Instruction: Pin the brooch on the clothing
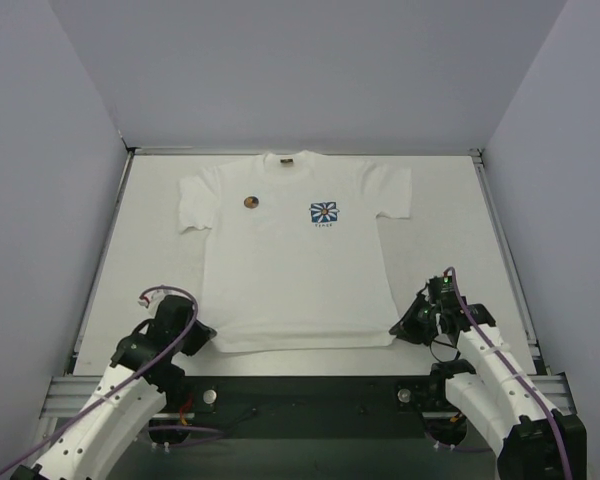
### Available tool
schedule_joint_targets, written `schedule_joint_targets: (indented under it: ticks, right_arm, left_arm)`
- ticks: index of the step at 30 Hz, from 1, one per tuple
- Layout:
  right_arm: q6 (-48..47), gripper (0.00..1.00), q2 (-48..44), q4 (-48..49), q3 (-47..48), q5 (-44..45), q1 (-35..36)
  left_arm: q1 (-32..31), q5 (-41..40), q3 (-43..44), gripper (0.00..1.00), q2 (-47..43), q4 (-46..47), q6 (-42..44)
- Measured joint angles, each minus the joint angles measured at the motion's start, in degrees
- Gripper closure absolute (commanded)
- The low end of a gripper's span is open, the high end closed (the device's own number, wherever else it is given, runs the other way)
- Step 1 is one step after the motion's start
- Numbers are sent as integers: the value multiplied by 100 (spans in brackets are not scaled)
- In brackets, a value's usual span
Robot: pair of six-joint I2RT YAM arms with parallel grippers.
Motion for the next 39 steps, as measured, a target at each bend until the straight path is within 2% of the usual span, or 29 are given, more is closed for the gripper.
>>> schedule_joint_targets:
  ticks: [7,11,12,14,15,18,20,21,24,25,28,29,31,32,39]
  right_arm:
    - [0,100,0,-243,0,101,0]
    - [-9,92,0,-337,0,131,0]
    - [-20,80,0,-352,0,131,0]
    - [-35,70,4,-369,0,114,4]
    - [-50,63,9,-378,0,111,7]
    - [-94,52,35,-398,0,63,83]
    - [-131,49,33,-407,0,17,160]
    - [-149,47,33,-415,0,-4,192]
    - [-177,43,28,-433,0,-74,258]
    - [-184,43,26,-444,0,-94,262]
    - [-225,34,26,-479,0,-129,269]
    - [-227,28,26,-487,0,-133,269]
    - [-247,21,26,-503,0,-151,269]
    - [-262,14,26,-503,0,-168,269]
    - [-280,0,-210,-507,13,-236,334]
  left_arm:
    - [-428,-122,2,100,-17,-323,-251]
    - [-817,-321,2,88,-208,-540,-446]
    - [-868,-363,2,87,-249,-570,-461]
    - [-901,-426,2,85,-269,-605,-492]
    - [-901,-457,2,84,-256,-616,-496]
    - [-901,-570,9,81,-160,-671,-498]
    - [-901,-625,20,79,-70,-678,-492]
    - [-901,-656,26,74,-37,-680,-490]
    - [-901,-741,76,73,26,-699,-476]
    - [-901,-769,101,68,42,-710,-474]
    - [-901,-844,155,62,90,-713,-459]
    - [-901,-857,170,62,114,-715,-452]
    - [-901,-872,197,60,181,-708,-437]
    - [-901,-874,205,57,221,-706,-424]
    - [-905,-896,345,38,732,-651,-317]
